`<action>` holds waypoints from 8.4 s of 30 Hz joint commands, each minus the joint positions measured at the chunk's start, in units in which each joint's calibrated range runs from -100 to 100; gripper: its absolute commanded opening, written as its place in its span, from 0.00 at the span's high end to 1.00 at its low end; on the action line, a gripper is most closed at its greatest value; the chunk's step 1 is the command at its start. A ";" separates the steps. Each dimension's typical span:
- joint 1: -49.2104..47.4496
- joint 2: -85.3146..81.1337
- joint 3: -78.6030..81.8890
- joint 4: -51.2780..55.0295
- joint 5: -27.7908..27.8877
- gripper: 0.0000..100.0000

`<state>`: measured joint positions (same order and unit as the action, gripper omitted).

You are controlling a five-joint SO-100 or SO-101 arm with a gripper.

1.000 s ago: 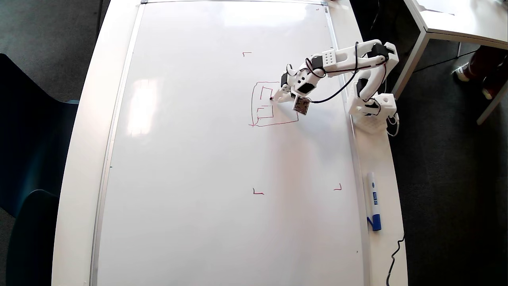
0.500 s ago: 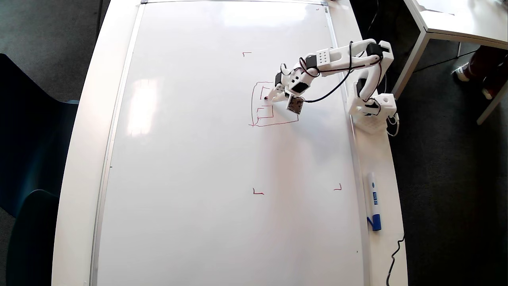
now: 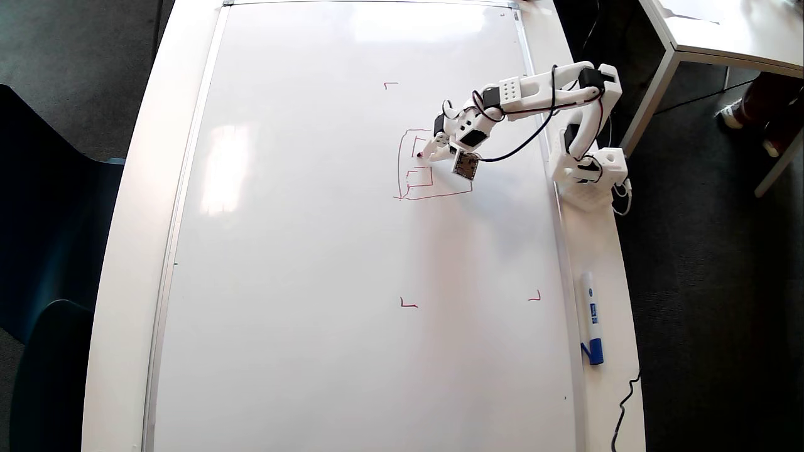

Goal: Draw on a whiteboard a robot head using a pen attached to the gripper

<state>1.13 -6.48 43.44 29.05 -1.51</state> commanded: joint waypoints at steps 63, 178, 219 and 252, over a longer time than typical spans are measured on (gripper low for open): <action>-4.56 -9.75 8.08 6.39 -1.55 0.99; -4.85 -8.32 5.72 8.91 -0.59 0.99; -1.02 8.28 -11.90 -4.99 0.54 0.99; -1.02 22.46 -32.41 3.70 0.49 0.99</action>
<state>0.00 14.78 15.12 32.43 -0.87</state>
